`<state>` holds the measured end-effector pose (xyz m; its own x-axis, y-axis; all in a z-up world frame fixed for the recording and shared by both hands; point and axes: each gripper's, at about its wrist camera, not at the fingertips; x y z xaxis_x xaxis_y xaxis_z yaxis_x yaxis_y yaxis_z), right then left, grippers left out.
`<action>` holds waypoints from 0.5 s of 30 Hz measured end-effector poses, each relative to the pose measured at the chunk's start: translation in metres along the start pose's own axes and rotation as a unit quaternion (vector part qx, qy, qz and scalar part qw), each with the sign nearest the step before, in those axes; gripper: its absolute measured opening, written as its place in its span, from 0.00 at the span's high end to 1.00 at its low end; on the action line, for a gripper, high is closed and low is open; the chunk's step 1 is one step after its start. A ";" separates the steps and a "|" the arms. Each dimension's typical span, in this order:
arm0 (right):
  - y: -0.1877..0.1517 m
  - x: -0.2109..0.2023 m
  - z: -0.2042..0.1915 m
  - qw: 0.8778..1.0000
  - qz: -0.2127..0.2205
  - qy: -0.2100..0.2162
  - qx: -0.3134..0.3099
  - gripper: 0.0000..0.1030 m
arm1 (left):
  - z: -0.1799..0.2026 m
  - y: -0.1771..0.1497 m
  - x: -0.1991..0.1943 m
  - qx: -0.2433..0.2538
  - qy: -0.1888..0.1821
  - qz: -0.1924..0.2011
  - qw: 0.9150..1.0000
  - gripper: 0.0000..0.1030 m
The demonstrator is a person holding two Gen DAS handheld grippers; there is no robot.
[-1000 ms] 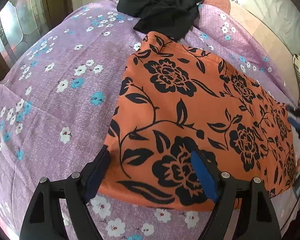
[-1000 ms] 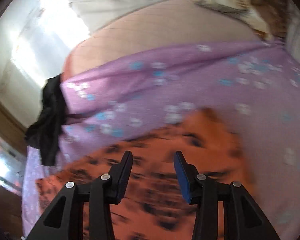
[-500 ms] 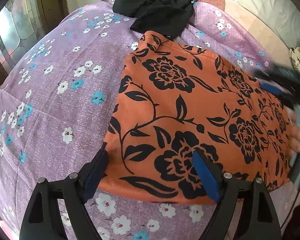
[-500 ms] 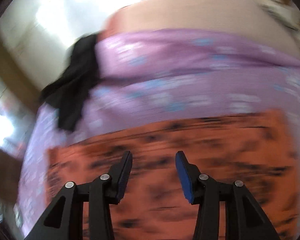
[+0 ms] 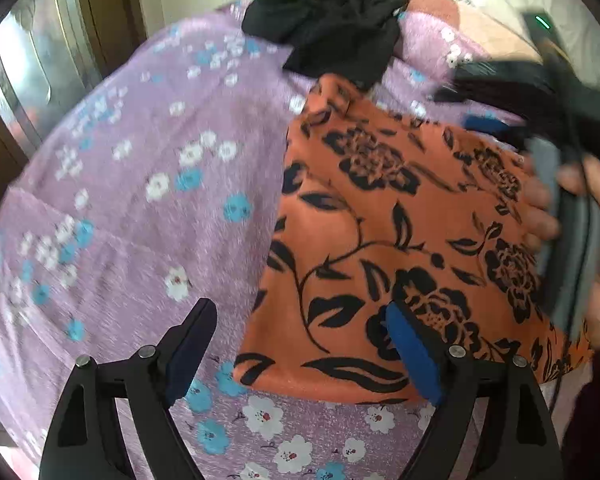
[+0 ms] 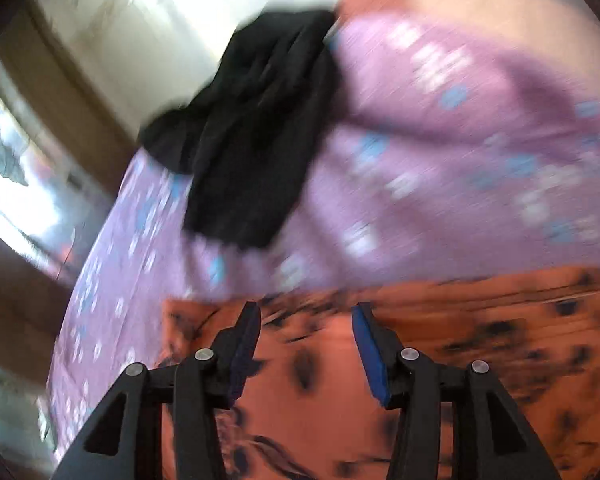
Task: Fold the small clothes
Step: 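Fold the hem up toward the collar with the left gripper while the right gripper smooths it, then release the blouse and lift both grippers away from the folded rectangle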
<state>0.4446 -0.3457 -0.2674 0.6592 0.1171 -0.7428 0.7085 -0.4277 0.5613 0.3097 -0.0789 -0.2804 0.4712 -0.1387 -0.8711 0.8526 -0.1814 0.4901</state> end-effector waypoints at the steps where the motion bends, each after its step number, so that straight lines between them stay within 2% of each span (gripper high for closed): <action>1: 0.002 -0.012 0.023 1.000 0.011 -0.015 0.019 0.50 | 0.002 0.000 -0.005 0.007 0.003 0.012 1.000 0.15; 4: 0.008 -0.050 0.098 0.994 0.034 -0.079 0.071 0.50 | 0.012 0.000 -0.011 0.027 0.013 0.030 0.999 0.15; 7: 0.013 -0.073 0.169 0.984 0.047 -0.117 0.127 0.50 | 0.019 0.001 -0.006 0.030 0.016 0.022 0.999 0.15; 9: 0.011 -0.081 0.206 0.977 0.049 -0.122 0.169 0.50 | 0.029 0.002 0.000 0.035 0.019 0.014 0.999 0.15; 13: 0.002 -0.069 0.259 0.966 0.033 -0.115 0.230 0.51 | 0.046 0.000 0.015 0.055 0.033 0.003 0.998 0.15; 15: 0.002 -0.067 0.268 0.967 0.063 -0.098 0.227 0.51 | 0.052 -0.001 0.018 0.064 0.046 0.002 0.997 0.15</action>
Point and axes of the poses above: each gripper's, at about its wrist camera, not at the fingertips, and x roughly the way its jaws point, z to its right, y to its top, and after that the axes turned 3 degrees about x, right-handed
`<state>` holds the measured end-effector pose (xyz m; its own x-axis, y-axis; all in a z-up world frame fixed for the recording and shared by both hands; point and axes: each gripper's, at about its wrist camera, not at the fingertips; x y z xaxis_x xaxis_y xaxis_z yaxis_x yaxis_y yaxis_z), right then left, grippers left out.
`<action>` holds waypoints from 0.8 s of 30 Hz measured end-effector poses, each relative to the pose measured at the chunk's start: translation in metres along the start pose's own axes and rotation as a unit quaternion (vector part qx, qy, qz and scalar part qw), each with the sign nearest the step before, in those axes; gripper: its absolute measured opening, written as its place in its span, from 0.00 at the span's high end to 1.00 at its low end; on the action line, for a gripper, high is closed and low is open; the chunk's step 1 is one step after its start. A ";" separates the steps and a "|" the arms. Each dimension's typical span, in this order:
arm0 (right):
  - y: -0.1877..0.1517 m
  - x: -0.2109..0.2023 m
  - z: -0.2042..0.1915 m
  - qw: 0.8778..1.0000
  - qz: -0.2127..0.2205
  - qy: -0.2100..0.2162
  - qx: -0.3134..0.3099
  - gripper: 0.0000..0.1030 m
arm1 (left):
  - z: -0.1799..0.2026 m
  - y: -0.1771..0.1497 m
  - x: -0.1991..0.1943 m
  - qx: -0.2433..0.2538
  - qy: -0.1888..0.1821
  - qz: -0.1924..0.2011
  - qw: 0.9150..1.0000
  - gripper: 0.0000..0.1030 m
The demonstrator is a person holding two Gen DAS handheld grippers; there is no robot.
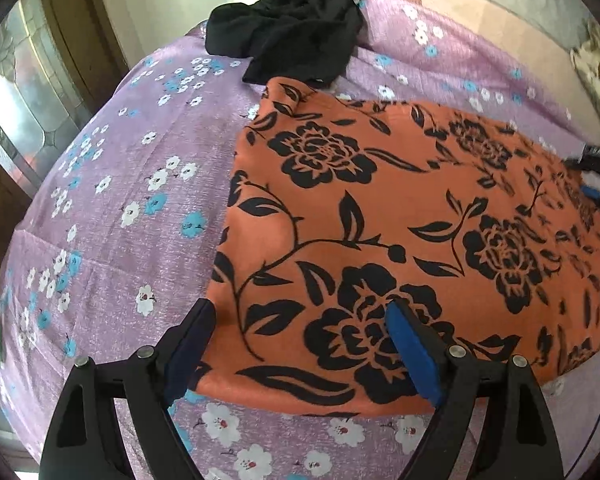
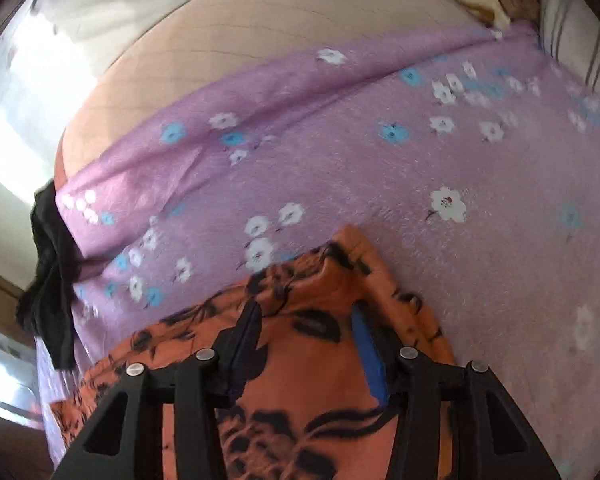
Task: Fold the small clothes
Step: 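Release the blouse and lift both grippers away from the folded rectangle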
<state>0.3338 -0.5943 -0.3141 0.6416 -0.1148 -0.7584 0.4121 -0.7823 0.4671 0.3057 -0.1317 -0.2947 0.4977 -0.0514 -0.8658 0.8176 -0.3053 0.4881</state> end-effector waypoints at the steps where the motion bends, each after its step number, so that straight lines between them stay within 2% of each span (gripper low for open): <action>1: 0.002 0.002 0.000 1.000 0.000 0.003 0.003 0.51 | 0.002 0.001 0.000 0.003 0.004 0.002 1.000 0.15; 5: 0.007 -0.020 0.013 0.998 0.005 0.043 0.044 0.51 | 0.003 0.005 -0.003 -0.002 0.005 0.006 1.000 0.15; 8: 0.001 -0.052 0.025 0.997 0.014 0.060 0.035 0.51 | 0.002 0.006 -0.014 -0.010 -0.002 0.023 1.000 0.15; 12: -0.030 -0.107 0.042 0.997 0.002 0.073 0.004 0.51 | 0.006 0.002 -0.033 -0.002 -0.005 0.047 0.999 0.15; 16: -0.079 -0.156 0.068 0.995 -0.023 0.095 0.000 0.51 | 0.004 -0.001 -0.044 -0.004 -0.003 0.057 0.998 0.15; 21: -0.117 -0.183 0.095 0.988 -0.048 0.132 0.060 0.49 | -0.011 -0.005 -0.051 -0.039 -0.013 0.056 0.998 0.15; 24: -0.130 -0.190 0.099 0.988 -0.047 0.137 0.058 0.49 | -0.016 -0.009 -0.056 -0.043 0.000 0.067 0.997 0.15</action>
Point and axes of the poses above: each gripper's, at about its wrist camera, not at the fingertips, and x roughly the way its jaws point, z to its right, y to its top, and after that the axes turned 3 degrees about x, right-handed
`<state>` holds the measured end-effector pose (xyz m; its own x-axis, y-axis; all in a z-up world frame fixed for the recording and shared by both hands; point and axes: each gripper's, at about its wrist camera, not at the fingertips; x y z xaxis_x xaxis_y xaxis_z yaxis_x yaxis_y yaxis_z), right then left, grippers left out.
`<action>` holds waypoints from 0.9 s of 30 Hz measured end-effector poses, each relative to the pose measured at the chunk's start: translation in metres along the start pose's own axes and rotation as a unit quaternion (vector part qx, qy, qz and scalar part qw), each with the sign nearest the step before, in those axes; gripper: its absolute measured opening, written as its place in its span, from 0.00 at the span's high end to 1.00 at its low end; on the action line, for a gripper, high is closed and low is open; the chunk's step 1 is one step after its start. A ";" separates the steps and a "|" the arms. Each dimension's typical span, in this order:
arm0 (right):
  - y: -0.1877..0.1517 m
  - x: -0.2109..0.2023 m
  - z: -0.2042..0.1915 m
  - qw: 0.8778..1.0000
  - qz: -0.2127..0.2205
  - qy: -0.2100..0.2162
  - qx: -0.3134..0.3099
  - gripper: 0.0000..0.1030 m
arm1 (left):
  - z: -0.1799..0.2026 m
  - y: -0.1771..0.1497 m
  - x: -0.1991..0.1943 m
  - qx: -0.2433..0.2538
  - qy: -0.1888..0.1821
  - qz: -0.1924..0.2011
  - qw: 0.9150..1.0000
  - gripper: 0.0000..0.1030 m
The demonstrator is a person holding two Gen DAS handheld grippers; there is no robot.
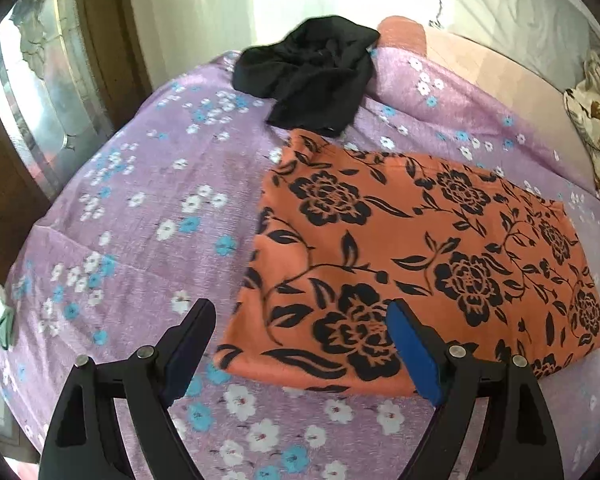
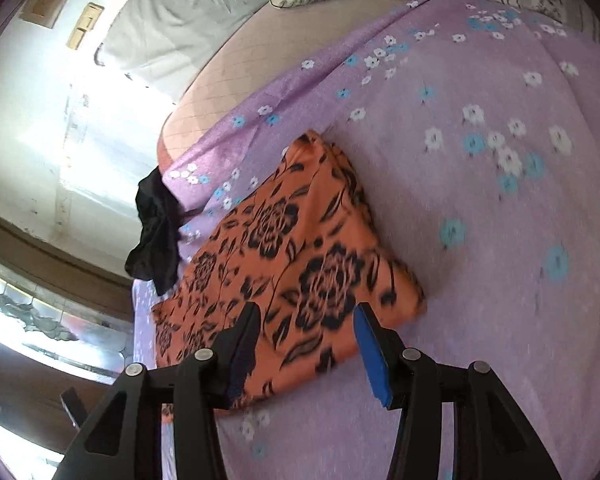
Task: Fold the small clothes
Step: 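Release the blouse and lift both grippers away from the folded rectangle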
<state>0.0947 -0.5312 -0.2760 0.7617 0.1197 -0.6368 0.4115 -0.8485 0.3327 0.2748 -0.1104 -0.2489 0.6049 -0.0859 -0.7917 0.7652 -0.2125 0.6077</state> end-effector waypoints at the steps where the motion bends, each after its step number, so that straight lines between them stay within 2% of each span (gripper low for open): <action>1: -0.003 0.001 -0.001 1.000 0.001 -0.002 -0.003 0.48 | 0.000 -0.003 -0.005 0.006 0.015 0.013 1.000 0.15; 4: -0.008 0.009 -0.007 1.000 -0.008 0.009 -0.010 0.48 | 0.006 -0.009 -0.009 0.031 0.038 0.023 0.999 0.15; 8: -0.007 0.027 -0.018 0.999 0.003 -0.028 -0.031 0.48 | 0.010 -0.011 0.007 0.033 0.046 0.002 0.998 0.15; 10: -0.003 0.037 -0.014 0.999 0.009 -0.031 -0.020 0.48 | 0.014 -0.012 0.034 0.047 0.082 -0.030 0.995 0.15; 11: -0.001 0.042 -0.010 0.999 0.012 -0.035 -0.014 0.48 | 0.013 -0.014 0.048 0.046 0.087 -0.050 0.994 0.13; 12: 0.001 0.050 -0.003 0.999 0.007 -0.048 -0.006 0.48 | 0.011 -0.015 0.055 0.034 0.077 -0.054 0.995 0.10; 14: 0.000 0.067 0.012 0.997 -0.027 -0.069 0.010 0.57 | 0.005 -0.016 0.053 0.001 0.072 -0.048 0.996 0.08; 16: -0.002 0.060 0.012 0.997 -0.021 -0.069 0.015 0.62 | 0.006 -0.017 0.046 0.006 0.064 -0.050 0.997 0.08; 21: -0.018 0.025 0.003 0.999 -0.031 -0.017 0.026 0.60 | 0.008 -0.028 -0.001 -0.009 0.026 0.005 1.000 0.08; 22: -0.022 0.016 0.000 0.999 -0.026 -0.007 0.022 0.57 | 0.011 -0.028 -0.010 -0.006 0.027 0.017 0.999 0.08; 24: -0.026 0.001 -0.006 1.000 -0.008 0.001 0.011 0.46 | 0.015 -0.031 -0.031 0.005 0.032 0.051 0.998 0.08; 27: -0.030 -0.014 -0.016 1.000 0.021 0.007 -0.011 0.46 | 0.020 -0.037 -0.051 0.006 0.030 0.079 0.996 0.08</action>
Point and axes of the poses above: each gripper's, at about its wrist camera, not at the fingertips, and x roughly the way its jaws point, z to its right, y to its top, and after that the axes turned 3 degrees about x, right-handed
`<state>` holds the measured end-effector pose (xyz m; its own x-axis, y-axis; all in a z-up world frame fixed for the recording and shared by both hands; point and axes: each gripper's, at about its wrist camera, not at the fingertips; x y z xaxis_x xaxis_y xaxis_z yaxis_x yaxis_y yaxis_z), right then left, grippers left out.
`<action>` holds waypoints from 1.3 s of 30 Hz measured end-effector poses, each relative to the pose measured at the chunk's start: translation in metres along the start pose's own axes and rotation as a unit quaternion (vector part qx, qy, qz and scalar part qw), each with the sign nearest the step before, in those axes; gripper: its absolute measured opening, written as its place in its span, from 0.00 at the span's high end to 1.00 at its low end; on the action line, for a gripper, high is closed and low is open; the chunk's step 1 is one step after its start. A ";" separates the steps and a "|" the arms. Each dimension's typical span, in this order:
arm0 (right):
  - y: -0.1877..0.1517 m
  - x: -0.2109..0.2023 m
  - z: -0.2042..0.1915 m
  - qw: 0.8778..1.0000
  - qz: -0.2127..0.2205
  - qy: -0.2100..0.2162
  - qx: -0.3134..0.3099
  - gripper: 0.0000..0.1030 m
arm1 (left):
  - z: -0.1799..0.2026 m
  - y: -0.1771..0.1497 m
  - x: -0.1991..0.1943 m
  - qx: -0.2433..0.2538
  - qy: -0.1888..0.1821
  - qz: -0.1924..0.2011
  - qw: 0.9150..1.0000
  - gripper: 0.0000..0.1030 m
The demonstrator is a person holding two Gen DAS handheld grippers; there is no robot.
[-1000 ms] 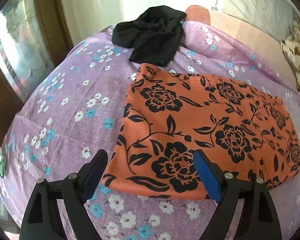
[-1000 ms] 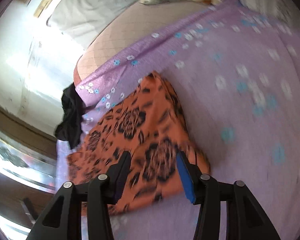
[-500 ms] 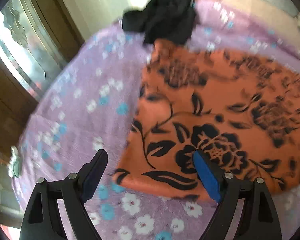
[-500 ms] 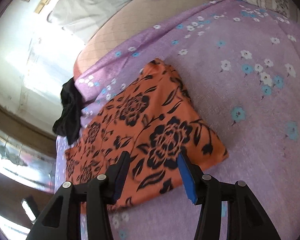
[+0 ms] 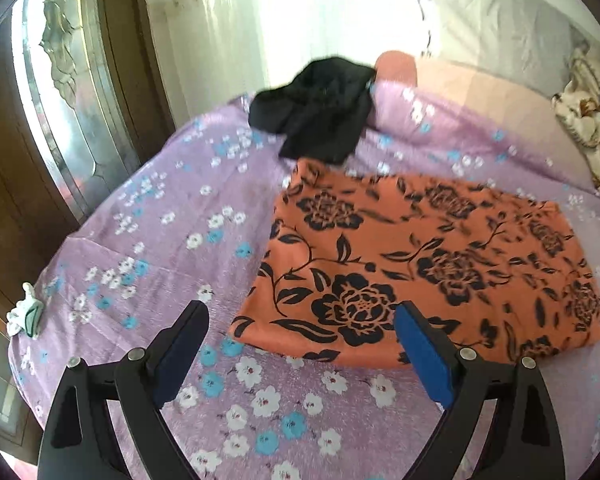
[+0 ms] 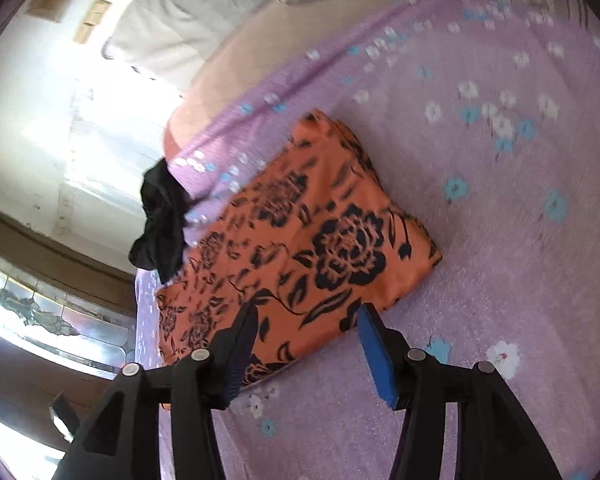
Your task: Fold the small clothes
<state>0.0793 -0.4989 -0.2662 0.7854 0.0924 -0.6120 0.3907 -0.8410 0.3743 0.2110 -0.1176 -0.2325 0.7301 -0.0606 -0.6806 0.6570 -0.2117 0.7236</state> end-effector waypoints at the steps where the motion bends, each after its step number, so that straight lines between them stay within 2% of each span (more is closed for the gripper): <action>1: -0.002 -0.004 -0.003 1.000 0.007 0.005 -0.005 0.46 | -0.002 -0.001 -0.005 -0.004 -0.004 0.006 1.000 0.08; 8: -0.007 0.002 -0.023 0.999 0.014 0.014 -0.027 0.46 | 0.001 0.009 -0.023 -0.001 -0.012 0.044 0.999 0.08; 21: -0.013 0.042 -0.048 0.998 -0.021 0.011 -0.057 0.46 | 0.006 0.016 0.001 0.010 -0.020 0.030 0.999 0.08; 23: -0.013 0.049 -0.048 0.998 -0.029 0.009 -0.054 0.46 | 0.009 0.016 0.007 0.013 -0.022 0.021 0.999 0.08; 25: -0.014 0.058 -0.048 0.998 -0.038 0.005 -0.053 0.46 | 0.011 0.016 0.021 0.010 -0.034 -0.003 0.999 0.08; 29: -0.015 0.074 -0.049 0.997 -0.054 -0.002 -0.053 0.46 | 0.015 0.012 0.061 0.000 -0.055 -0.083 0.995 0.08; 32: -0.016 0.085 -0.048 0.997 -0.064 0.000 -0.049 0.46 | 0.018 0.007 0.082 -0.011 -0.062 -0.115 0.991 0.08; 34: -0.016 0.096 -0.044 0.996 -0.077 -0.001 -0.043 0.46 | 0.023 0.002 0.097 0.003 -0.056 -0.138 0.989 0.08; 36: -0.018 0.110 -0.035 0.994 -0.102 -0.019 -0.029 0.45 | 0.029 -0.001 0.102 0.022 -0.045 -0.140 0.989 0.07; 39: -0.016 0.112 -0.026 0.994 -0.108 -0.010 -0.004 0.45 | 0.033 -0.002 0.098 0.035 -0.037 -0.133 0.990 0.07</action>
<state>0.1737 -0.4610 -0.3229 0.6726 0.2596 -0.6930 0.5532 -0.7984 0.2379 0.2751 -0.1551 -0.3038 0.5165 -0.0644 -0.8539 0.8073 -0.2959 0.5106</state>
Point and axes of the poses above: each gripper's, at about its wrist camera, not at the fingertips, and x roughly the way its jaws point, z to its right, y to its top, and after that the axes turned 3 degrees about x, right-handed
